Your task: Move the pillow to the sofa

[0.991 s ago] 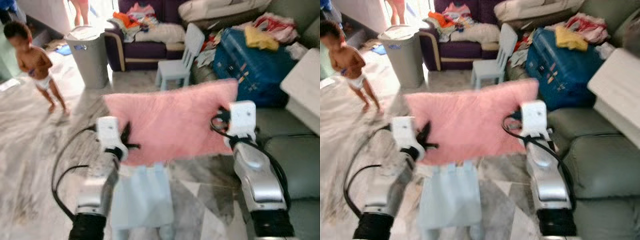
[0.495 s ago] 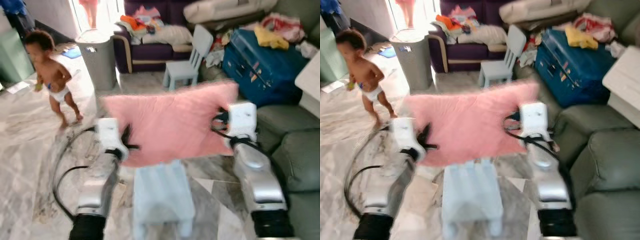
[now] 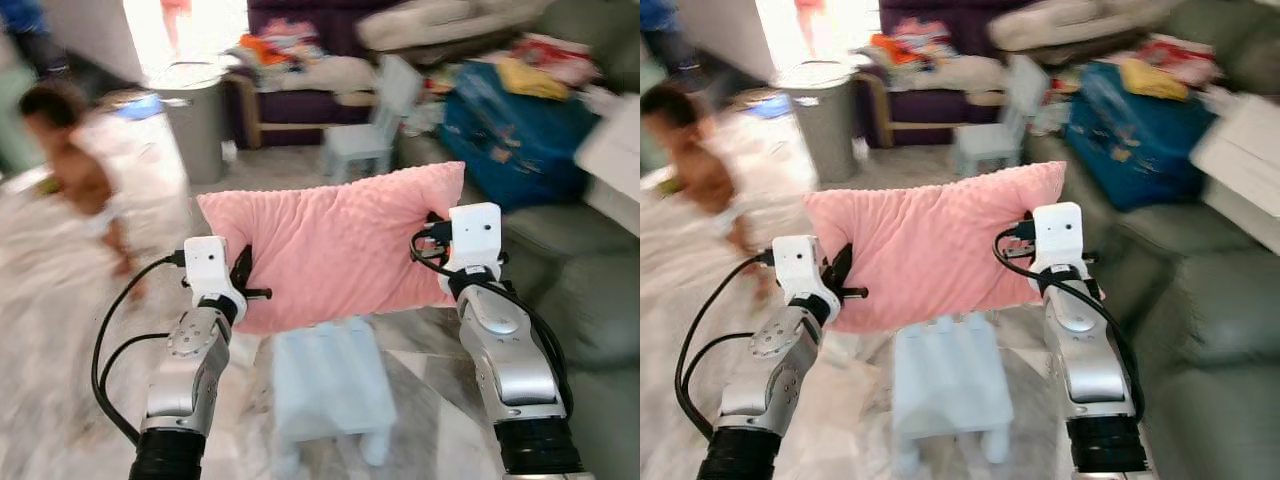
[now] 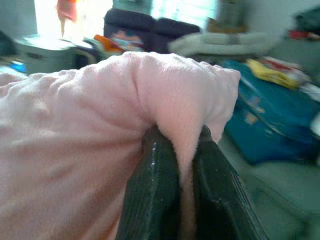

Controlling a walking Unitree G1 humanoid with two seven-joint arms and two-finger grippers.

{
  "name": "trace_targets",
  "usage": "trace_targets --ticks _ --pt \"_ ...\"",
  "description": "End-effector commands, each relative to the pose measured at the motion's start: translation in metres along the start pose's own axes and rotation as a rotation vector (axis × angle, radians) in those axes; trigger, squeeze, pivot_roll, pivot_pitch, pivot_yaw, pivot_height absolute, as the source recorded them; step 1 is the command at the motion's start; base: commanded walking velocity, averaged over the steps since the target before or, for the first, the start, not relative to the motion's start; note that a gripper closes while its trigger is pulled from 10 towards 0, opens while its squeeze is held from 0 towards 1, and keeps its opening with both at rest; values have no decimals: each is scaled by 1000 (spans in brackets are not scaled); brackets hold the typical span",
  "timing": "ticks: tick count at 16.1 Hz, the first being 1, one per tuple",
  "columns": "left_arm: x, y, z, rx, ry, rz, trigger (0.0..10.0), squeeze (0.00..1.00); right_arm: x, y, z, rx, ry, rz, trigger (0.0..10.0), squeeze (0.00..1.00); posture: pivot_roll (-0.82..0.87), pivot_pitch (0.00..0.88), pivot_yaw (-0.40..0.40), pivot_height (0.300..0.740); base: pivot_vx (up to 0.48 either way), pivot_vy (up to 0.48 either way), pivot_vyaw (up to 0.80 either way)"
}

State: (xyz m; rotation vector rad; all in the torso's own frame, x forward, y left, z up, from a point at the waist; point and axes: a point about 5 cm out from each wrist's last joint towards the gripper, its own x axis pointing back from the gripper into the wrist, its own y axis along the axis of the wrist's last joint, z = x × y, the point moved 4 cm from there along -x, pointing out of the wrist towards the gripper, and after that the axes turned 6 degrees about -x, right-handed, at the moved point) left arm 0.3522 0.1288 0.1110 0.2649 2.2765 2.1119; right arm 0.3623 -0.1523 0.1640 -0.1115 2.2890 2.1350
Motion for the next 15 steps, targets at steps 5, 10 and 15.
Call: trace_targets --ticks 5,10,15 --pt "-2 5 -10 2 -48 -15 10000 0 -2 8 -4 -2 -15 -20 10000 0 -49 0 -15 740 0 0 -800" --pt "-1 4 -13 11 -64 -14 10000 0 -2 8 -5 3 -12 -20 10000 0 -54 0 -17 740 0 0 -800" --pt "-1 2 -14 19 -78 -7 10000 0 -1 8 -5 7 -9 -20 10000 0 -56 0 -19 740 0 0 -800"
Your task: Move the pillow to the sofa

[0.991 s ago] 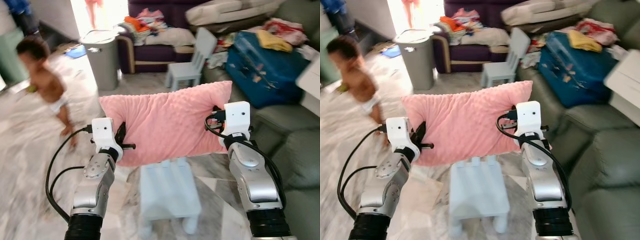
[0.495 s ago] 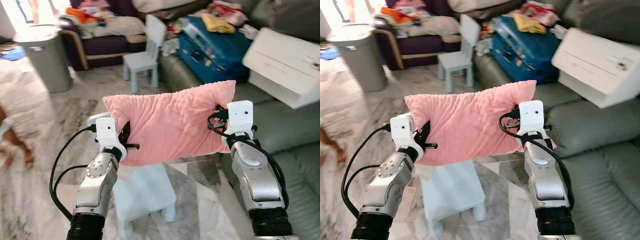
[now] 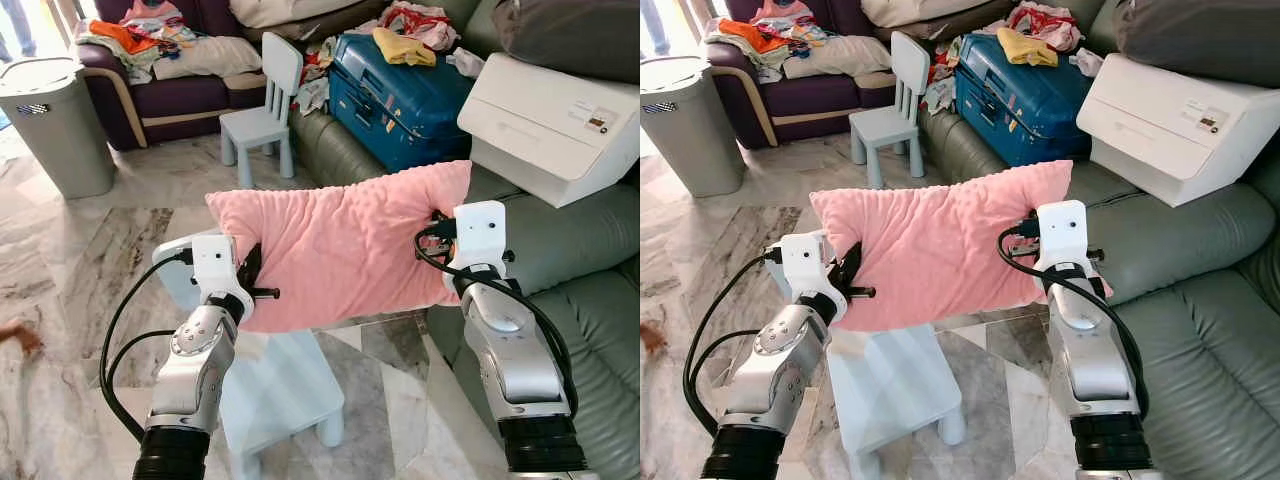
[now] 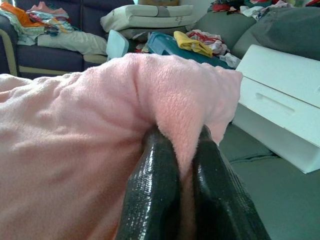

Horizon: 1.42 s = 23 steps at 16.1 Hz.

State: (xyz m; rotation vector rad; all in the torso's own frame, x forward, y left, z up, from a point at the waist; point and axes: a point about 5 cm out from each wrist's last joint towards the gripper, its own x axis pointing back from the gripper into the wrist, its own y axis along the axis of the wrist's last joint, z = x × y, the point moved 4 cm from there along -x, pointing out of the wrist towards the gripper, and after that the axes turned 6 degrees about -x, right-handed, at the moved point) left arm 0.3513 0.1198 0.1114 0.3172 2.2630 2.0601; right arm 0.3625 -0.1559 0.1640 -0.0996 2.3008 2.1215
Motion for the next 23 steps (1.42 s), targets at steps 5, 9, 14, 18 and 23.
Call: trace_targets --ticks 5,9,14,18,23 --pt "0 1 -6 14 -30 -6 10000 0 -2 9 -1 -3 0 -24 10000 0 -55 0 -22 740 0 -49 -800" --pt "0 1 -6 18 -28 -4 10000 0 -1 8 -1 -6 -1 -21 10000 0 -57 0 -21 740 0 -264 -800" --pt "1 0 -5 20 -25 -3 10000 0 -1 8 -1 -6 0 -21 10000 0 -56 0 -23 740 0 -160 -800" --pt "1 0 -6 22 -25 -2 10000 0 -1 8 -2 -8 -1 -20 10000 0 -58 0 -22 740 0 0 -794" --pt "1 0 -6 22 -24 -1 10000 0 0 8 -1 -7 -2 -20 10000 0 -59 0 -23 740 0 0 -753"
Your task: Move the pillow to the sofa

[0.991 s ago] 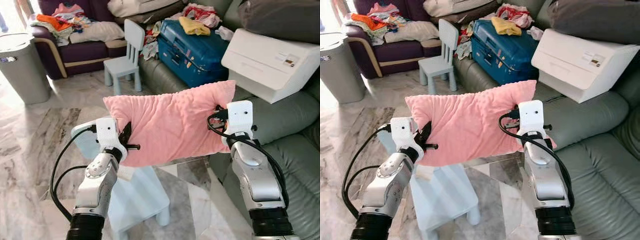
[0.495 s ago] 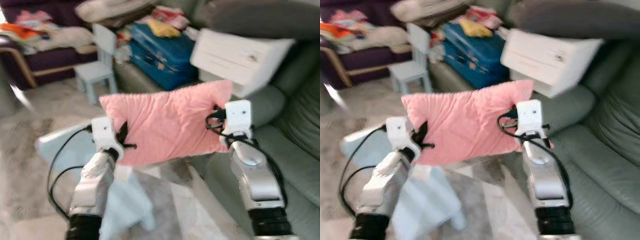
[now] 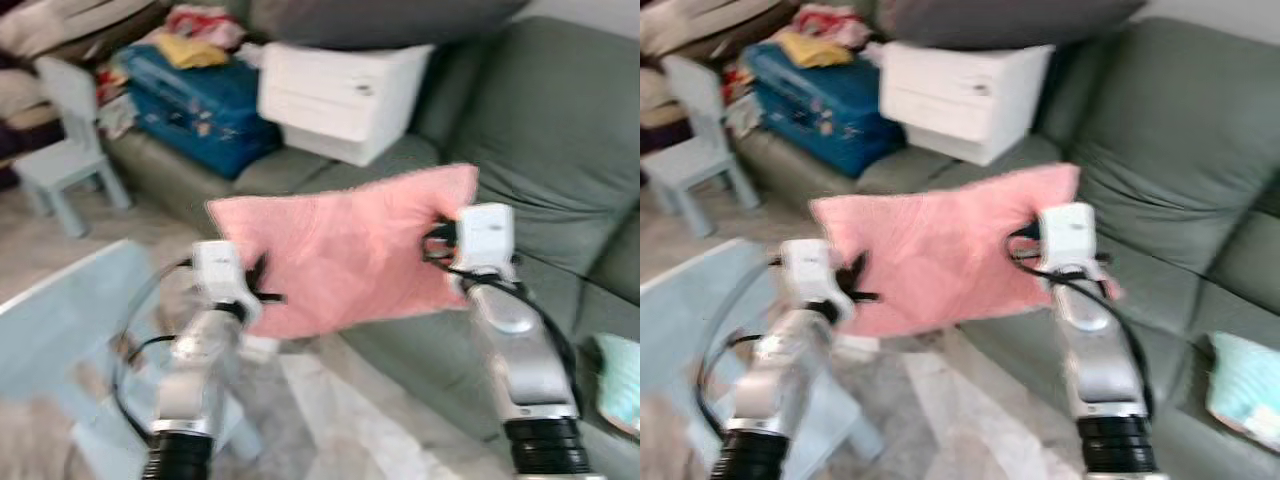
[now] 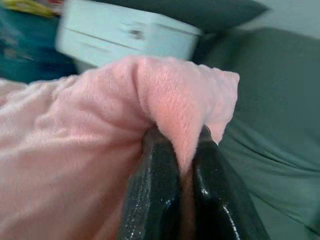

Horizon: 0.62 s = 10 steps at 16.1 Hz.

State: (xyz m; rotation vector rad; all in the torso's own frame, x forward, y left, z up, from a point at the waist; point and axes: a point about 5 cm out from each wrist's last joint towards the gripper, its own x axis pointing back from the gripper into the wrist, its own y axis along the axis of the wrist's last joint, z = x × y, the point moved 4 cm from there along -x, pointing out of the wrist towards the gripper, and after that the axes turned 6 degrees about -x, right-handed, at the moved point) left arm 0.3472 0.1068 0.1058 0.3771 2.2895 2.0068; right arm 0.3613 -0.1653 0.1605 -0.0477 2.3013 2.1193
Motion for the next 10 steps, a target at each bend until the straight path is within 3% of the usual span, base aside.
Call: trace_targets --ticks 1,10 --pt "0 7 7 -17 10 -20 10000 0 -1 13 8 -9 22 -43 10000 0 -60 0 -22 740 0 0 -744" --pt "0 8 8 -4 23 -23 10000 0 -1 12 8 -12 20 -41 10000 0 -60 0 -20 740 0 0 -587"
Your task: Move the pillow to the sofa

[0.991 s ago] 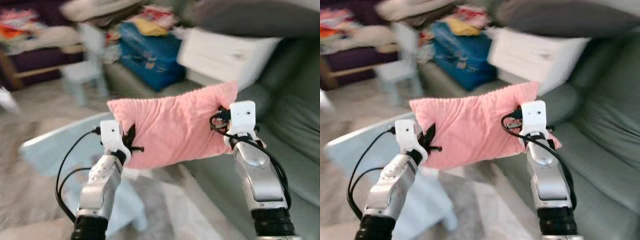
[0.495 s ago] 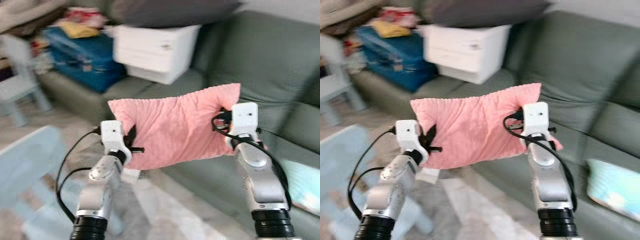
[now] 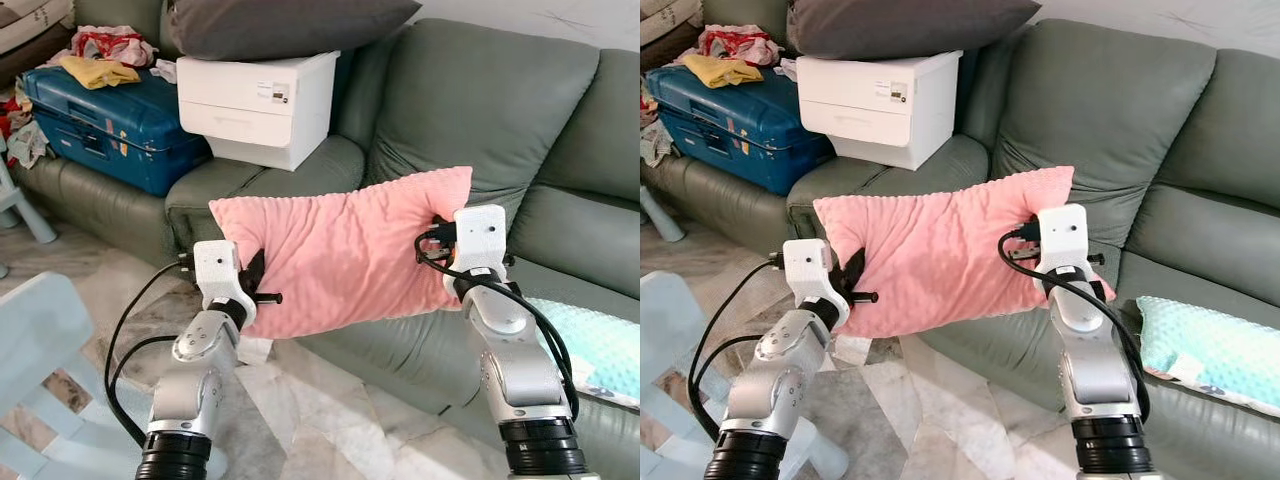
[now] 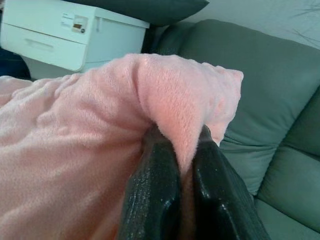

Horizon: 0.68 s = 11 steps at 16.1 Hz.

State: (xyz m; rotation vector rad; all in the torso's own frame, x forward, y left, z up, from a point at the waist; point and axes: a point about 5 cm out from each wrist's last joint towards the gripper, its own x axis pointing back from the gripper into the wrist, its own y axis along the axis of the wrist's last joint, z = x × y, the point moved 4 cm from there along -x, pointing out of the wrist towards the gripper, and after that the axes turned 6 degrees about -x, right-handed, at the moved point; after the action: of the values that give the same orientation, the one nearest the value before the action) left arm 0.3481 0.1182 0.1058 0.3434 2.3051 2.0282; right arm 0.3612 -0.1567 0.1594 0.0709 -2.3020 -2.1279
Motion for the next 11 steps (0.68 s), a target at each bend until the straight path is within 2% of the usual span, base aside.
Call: trace_targets --ticks 1,7,11 --pt "-2 7 -2 13 -9 -25 10000 0 -1 13 -1 -8 -3 -43 10000 0 -60 0 -20 740 0 0 -469" --pt "-2 8 -2 32 -22 -30 10000 0 -2 13 0 -8 -1 -43 10000 0 -60 0 -18 740 0 0 -414" --pt "-1 7 -2 27 -25 -22 10000 0 -2 13 1 -8 1 -45 10000 0 -60 0 -17 740 320 0 -759"
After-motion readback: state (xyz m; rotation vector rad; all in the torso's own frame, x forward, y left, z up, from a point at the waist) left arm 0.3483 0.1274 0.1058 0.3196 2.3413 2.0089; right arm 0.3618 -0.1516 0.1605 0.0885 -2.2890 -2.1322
